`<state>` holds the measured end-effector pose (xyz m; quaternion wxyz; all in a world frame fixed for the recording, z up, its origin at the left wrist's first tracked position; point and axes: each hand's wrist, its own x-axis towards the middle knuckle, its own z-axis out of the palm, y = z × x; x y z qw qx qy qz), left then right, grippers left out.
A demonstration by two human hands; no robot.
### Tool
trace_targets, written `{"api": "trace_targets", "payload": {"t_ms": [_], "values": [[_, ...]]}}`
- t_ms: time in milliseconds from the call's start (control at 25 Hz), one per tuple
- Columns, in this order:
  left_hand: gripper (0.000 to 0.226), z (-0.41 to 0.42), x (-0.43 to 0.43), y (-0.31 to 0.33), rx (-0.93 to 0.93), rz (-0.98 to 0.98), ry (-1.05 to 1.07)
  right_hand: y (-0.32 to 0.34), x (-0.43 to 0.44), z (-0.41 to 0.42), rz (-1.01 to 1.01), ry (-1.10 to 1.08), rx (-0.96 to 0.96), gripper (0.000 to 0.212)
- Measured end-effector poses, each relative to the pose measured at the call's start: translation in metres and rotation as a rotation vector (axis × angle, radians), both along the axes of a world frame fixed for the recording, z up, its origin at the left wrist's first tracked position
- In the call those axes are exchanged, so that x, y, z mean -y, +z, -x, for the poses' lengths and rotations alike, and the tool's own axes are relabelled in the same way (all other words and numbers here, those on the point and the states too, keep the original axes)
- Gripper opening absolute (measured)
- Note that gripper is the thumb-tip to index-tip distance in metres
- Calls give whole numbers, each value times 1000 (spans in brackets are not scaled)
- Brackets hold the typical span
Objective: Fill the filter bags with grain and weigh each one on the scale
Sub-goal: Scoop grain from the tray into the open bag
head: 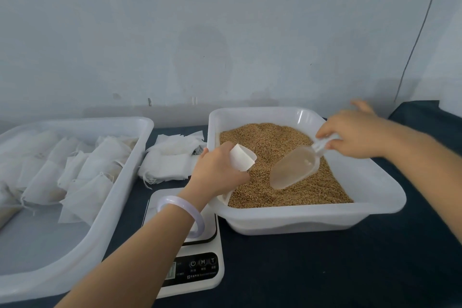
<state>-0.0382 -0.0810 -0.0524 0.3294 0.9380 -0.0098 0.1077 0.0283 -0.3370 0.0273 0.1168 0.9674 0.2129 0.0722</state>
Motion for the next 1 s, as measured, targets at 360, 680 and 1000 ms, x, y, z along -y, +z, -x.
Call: {"api": "trace_targets", "payload": {"t_ms": [360,680,1000], "values": [[34,-1,-2,-1,13,-17,-21,-46,10,-7,-363,-56,-153,26],[31,-1,-1,0,-1,-35,-23,12,23,11,-720,105,-202,23],[35,-4,-4,-2,-31,63,-12,47,-15,24,-337,283,226,25]]}}
